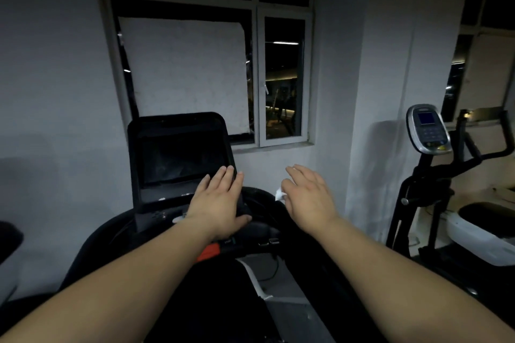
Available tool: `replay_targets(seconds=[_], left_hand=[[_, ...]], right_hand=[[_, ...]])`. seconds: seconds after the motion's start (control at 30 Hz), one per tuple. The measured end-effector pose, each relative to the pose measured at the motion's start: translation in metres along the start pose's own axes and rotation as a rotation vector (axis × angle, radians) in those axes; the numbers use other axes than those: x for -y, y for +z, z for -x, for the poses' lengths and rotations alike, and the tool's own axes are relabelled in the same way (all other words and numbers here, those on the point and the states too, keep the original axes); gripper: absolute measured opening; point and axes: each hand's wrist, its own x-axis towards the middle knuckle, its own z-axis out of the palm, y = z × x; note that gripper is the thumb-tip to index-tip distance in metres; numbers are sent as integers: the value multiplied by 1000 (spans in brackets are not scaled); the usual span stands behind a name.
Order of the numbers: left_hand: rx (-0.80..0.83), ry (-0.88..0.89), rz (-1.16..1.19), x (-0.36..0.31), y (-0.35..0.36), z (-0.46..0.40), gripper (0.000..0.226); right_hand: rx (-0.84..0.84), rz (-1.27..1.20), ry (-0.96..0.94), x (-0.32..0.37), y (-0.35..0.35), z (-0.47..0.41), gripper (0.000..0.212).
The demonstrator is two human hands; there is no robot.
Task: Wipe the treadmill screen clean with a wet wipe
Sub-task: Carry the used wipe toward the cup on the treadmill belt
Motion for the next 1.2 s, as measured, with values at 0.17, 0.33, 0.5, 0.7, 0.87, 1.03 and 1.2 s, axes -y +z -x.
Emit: replay_targets(seconds=[0.17,0.33,0.5,0.7,0.87,1.03,1.2], left_hand=[[28,-32,1,-66,-2,41,104],[60,-53,19,-110,-4,74,105],[117,-75,0,-131,0,103,105],[168,-56,32,-147,19,124,105],[236,-34,63,-152,50,149,105],[289,-12,87,-149,83,179,104],[368,-13,112,-155,116,214,105]], right_hand=[[20,-60,-46,-19,-24,58,25],[52,-110,-55,-25,-43,103,24],[121,-140,-37,-25,-52,138,16],[165,-144,-10,-23,-50,177,18],[245,-118,7,-8,-38,213,18],[324,-107,24,9,-25,258,17],[395,-128,45,27,-17,304,16]])
